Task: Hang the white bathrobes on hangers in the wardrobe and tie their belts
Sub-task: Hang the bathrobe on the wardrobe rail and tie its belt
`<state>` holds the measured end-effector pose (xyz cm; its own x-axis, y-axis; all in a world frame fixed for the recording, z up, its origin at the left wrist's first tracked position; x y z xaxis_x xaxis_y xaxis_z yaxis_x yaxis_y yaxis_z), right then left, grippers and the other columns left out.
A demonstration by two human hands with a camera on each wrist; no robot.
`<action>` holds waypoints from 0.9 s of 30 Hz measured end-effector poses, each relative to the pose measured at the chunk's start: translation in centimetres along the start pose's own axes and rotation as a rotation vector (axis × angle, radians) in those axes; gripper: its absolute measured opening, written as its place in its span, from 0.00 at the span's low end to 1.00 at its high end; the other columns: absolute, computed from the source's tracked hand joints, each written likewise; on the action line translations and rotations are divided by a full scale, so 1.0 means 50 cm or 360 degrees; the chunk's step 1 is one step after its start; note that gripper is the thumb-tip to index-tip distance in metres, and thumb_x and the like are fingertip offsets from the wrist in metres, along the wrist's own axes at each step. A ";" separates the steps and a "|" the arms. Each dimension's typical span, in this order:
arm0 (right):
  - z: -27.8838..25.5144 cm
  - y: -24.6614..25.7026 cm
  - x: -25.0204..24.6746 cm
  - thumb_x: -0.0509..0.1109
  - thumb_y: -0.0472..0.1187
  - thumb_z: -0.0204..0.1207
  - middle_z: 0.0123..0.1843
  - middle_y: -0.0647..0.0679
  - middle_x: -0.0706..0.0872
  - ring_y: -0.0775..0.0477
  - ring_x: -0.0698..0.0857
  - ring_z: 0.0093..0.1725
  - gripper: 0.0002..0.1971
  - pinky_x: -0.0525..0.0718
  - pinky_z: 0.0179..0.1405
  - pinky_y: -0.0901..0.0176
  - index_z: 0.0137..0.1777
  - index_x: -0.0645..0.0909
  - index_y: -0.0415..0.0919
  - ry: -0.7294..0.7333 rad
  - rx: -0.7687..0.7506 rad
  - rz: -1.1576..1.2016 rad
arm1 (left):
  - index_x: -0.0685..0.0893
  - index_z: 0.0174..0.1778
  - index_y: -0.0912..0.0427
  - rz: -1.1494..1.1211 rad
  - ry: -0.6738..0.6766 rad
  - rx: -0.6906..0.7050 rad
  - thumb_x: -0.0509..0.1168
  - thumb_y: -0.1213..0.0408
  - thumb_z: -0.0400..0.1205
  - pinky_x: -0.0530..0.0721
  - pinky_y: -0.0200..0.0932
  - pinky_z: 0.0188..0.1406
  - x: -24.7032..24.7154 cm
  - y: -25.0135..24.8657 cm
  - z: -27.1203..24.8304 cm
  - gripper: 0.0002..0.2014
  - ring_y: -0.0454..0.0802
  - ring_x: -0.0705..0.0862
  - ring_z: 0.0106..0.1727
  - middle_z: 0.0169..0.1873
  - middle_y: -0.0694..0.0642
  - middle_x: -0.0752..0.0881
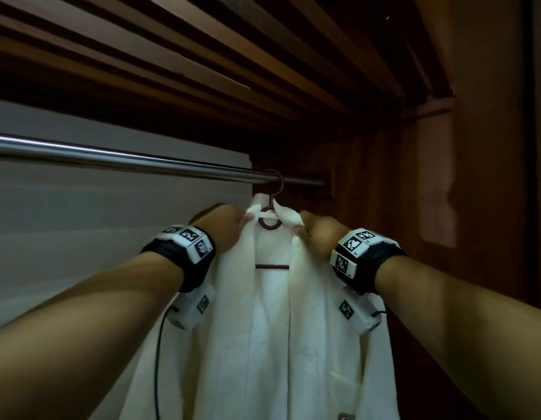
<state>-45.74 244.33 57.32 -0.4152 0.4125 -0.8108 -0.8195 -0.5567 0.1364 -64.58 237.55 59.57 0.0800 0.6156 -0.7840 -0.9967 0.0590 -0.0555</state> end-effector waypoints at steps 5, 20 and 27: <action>-0.022 -0.001 0.024 0.51 0.61 0.85 0.57 0.46 0.82 0.41 0.83 0.56 0.23 0.79 0.54 0.49 0.68 0.70 0.44 0.0007 -0.0030 0.0194 | 0.79 0.48 0.54 -0.0143 -0.0019 0.0042 0.45 0.44 0.88 0.75 0.45 0.48 0.030 -0.015 0.009 0.22 0.51 0.81 0.45 0.48 0.55 0.86; -0.054 -0.035 0.054 0.53 0.71 0.77 0.59 0.49 0.85 0.45 0.83 0.59 0.30 0.80 0.59 0.45 0.67 0.76 0.52 -0.0311 0.0010 0.0639 | 0.50 0.84 0.38 -0.0001 -0.0204 0.0214 0.47 0.47 0.89 0.80 0.49 0.50 0.049 -0.003 -0.018 0.26 0.54 0.82 0.47 0.53 0.56 0.84; -0.016 0.040 0.002 0.59 0.47 0.85 0.56 0.43 0.85 0.40 0.84 0.54 0.12 0.81 0.61 0.40 0.65 0.72 0.45 -0.0036 0.0130 0.0166 | 0.44 0.84 0.37 -0.0116 -0.0172 0.0216 0.50 0.48 0.89 0.72 0.44 0.46 0.064 -0.007 -0.030 0.30 0.53 0.80 0.46 0.54 0.59 0.82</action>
<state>-47.08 242.69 57.08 -0.5081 0.3721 -0.7768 -0.8003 -0.5373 0.2661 -64.00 238.33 56.19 0.1600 0.6862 -0.7096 -0.9780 0.2076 -0.0197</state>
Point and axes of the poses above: each hand's wrist, its own z-axis towards the middle knuckle, its own x-axis out of the palm, y = z × x, the point moved 5 cm from there along z, towards the middle knuckle
